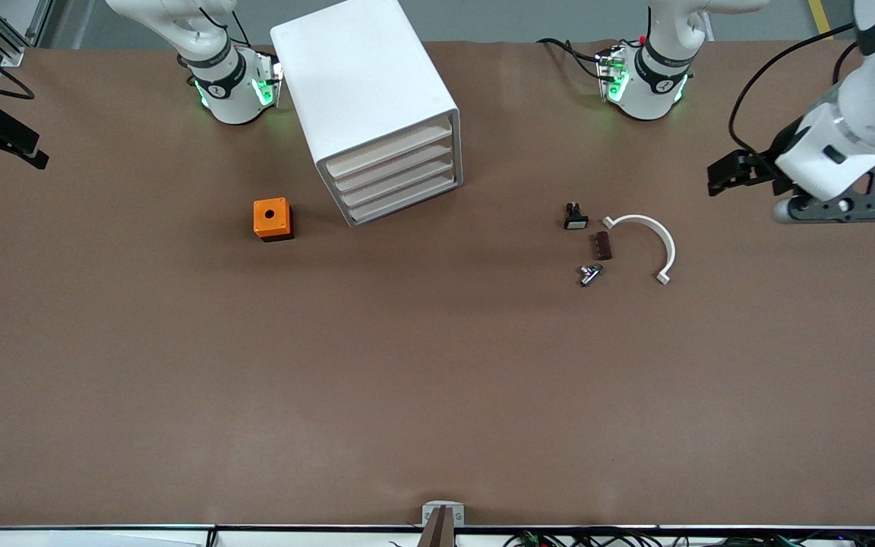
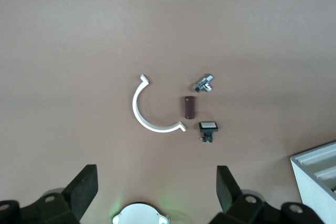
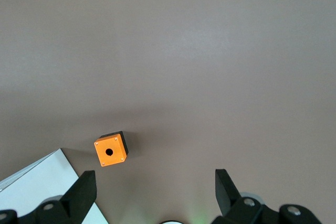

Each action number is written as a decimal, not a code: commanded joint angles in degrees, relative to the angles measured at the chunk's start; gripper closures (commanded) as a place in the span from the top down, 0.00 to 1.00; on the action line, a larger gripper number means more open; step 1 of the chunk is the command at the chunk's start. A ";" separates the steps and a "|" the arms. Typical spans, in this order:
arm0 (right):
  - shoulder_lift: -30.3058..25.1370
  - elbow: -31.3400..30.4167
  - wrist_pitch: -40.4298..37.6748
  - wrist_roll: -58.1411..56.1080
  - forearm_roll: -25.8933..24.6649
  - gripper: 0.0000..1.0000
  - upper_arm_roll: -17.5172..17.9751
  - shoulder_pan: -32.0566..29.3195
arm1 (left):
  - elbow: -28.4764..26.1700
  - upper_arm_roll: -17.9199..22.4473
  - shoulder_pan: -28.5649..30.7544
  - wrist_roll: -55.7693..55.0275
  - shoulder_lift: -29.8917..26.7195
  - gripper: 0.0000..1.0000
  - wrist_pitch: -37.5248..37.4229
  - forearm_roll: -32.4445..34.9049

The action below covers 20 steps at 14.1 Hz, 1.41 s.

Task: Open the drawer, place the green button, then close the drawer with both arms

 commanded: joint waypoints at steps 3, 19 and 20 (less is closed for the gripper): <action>-1.97 -1.75 1.32 -0.55 -1.24 1.00 -0.12 0.49 | -14.03 1.75 2.56 3.54 -9.62 0.99 10.97 1.03; -1.89 -1.75 2.38 -0.55 -0.98 1.00 -0.12 0.31 | 6.61 1.84 12.58 10.47 2.68 0.99 17.31 1.03; -1.89 -1.75 2.46 -0.55 -0.98 1.00 -0.12 0.31 | 6.61 1.76 12.76 10.75 2.60 0.99 17.22 1.03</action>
